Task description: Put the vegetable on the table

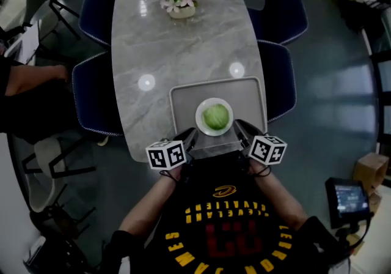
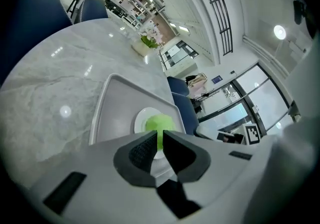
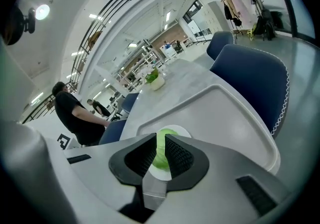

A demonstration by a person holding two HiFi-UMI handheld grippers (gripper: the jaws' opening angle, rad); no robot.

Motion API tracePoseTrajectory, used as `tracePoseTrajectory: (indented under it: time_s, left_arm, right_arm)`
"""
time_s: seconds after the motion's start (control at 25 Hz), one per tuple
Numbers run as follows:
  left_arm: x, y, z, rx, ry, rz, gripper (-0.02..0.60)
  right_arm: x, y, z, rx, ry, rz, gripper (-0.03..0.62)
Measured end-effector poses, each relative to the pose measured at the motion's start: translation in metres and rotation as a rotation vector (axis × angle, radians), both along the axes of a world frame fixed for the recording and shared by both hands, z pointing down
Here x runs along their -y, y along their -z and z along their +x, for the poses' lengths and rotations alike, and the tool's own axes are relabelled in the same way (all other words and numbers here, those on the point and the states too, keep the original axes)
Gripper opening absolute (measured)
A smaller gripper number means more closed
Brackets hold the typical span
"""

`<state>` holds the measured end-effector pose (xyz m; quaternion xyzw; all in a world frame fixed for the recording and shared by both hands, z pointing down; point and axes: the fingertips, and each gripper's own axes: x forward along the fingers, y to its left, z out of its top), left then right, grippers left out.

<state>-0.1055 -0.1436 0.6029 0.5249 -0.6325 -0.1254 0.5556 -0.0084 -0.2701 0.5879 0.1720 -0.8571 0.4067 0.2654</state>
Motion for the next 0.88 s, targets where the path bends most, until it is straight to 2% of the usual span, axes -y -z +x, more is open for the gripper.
tracePoseTrajectory:
  time_s: [0.24, 0.36, 0.52, 0.88]
  left_arm:
    - [0.008, -0.025, -0.005, -0.01, -0.02, -0.063, 0.037]
    - [0.018, -0.033, -0.01, 0.016, -0.023, -0.088, 0.037]
    - [0.026, -0.047, -0.012, 0.027, -0.014, -0.132, 0.037]
    - [0.02, -0.071, -0.005, 0.045, -0.024, -0.206, 0.037]
  right_arm:
    - [0.002, -0.04, 0.005, -0.119, 0.053, -0.016, 0.057]
    - [0.009, -0.056, -0.001, -0.149, 0.086, -0.044, 0.057]
    - [0.028, -0.07, -0.003, -0.199, 0.112, -0.011, 0.057]
    - [0.017, -0.084, 0.002, -0.221, 0.173, -0.057, 0.057]
